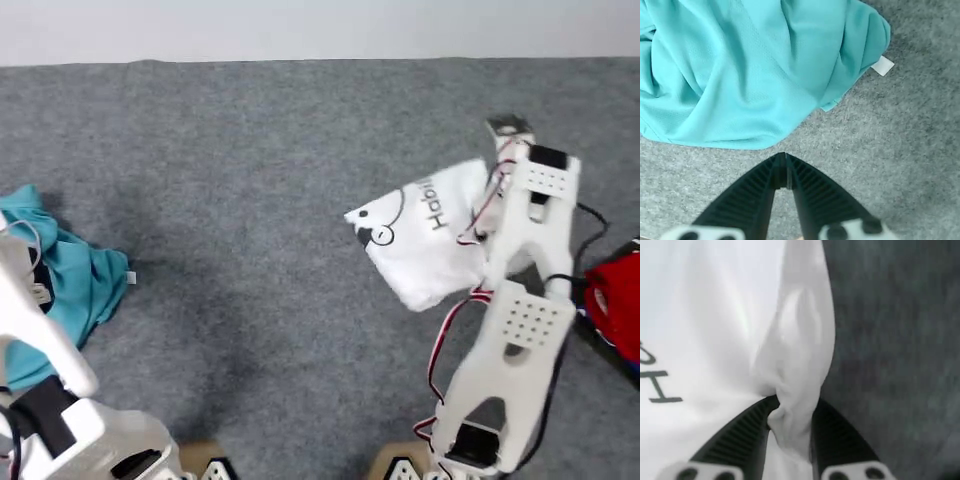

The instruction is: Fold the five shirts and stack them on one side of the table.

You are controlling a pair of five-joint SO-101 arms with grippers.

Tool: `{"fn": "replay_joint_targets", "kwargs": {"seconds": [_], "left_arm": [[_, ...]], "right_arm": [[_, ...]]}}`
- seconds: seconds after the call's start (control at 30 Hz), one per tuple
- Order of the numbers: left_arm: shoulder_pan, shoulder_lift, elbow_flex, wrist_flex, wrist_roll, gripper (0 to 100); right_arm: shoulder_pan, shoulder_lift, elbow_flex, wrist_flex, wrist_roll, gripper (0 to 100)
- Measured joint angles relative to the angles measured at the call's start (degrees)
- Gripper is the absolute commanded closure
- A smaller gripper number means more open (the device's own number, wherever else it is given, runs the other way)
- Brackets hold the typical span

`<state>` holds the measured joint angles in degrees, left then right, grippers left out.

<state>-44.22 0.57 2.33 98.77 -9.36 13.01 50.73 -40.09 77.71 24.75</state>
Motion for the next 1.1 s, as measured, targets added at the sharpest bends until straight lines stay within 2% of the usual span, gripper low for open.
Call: {"fn": "replay_joint_targets", "kwargs": {"seconds": [0.2, 0.37, 0.47, 0.67, 0.8, 1.1], "left_arm": [[0.0, 0.0, 0.0, 0.0, 0.0, 100], [0.0, 0.0, 0.0, 0.0, 0.0, 100], [0.0, 0.0, 0.0, 0.0, 0.0, 100], [0.0, 0.0, 0.0, 0.0, 0.0, 100], [0.0, 0.0, 0.0, 0.0, 0.0, 100], [0.0, 0.0, 0.0, 0.0, 0.0, 100]], "right_arm": [[-2.6, 8.0, -14.7, -1.8, 7.9, 97.5], [-3.0, 11.2, -25.0, 3.5, 8.2, 80.1], [-3.0, 11.3, -30.2, 7.9, 3.7, 73.7], [-3.0, 11.3, -40.6, 14.8, -6.3, 73.4], [-4.0, 11.3, -48.2, 21.9, -15.7, 73.6], [-5.4, 10.5, -50.9, 22.8, -34.8, 73.6]]}}
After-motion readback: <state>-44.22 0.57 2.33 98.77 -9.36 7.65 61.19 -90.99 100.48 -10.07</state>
